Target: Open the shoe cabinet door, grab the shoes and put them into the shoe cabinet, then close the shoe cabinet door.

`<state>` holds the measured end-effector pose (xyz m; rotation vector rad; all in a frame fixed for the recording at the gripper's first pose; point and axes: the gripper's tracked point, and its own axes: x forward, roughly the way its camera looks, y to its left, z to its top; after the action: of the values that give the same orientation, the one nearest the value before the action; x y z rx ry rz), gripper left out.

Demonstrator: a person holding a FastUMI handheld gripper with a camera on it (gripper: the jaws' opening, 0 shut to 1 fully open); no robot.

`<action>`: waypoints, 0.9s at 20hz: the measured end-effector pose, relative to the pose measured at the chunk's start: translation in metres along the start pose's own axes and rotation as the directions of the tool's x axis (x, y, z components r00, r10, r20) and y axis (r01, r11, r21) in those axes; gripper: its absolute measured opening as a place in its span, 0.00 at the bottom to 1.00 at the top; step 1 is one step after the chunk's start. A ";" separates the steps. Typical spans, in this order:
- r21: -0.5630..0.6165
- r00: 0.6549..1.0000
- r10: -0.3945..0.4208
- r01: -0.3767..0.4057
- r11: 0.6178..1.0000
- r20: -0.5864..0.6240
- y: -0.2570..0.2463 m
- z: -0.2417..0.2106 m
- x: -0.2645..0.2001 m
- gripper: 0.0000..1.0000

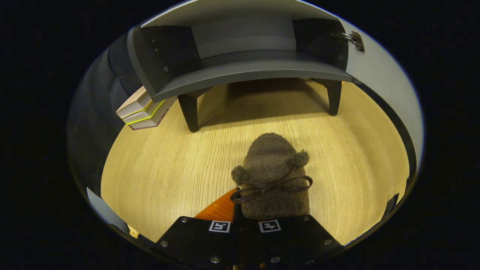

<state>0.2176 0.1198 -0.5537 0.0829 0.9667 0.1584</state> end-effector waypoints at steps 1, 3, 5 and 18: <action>0.008 1.000 -0.003 0.003 1.000 -0.003 -0.001 -0.001 -0.003 0.11; 0.011 1.000 -0.005 0.005 1.000 -0.003 -0.003 -0.002 -0.008 0.09; -0.001 1.000 -0.014 0.014 1.000 0.004 -0.007 -0.002 -0.018 0.08; -0.009 0.991 -0.037 0.038 0.999 0.128 -0.020 0.033 -0.130 0.08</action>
<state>0.1747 0.0779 -0.4325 0.0635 0.8390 0.1222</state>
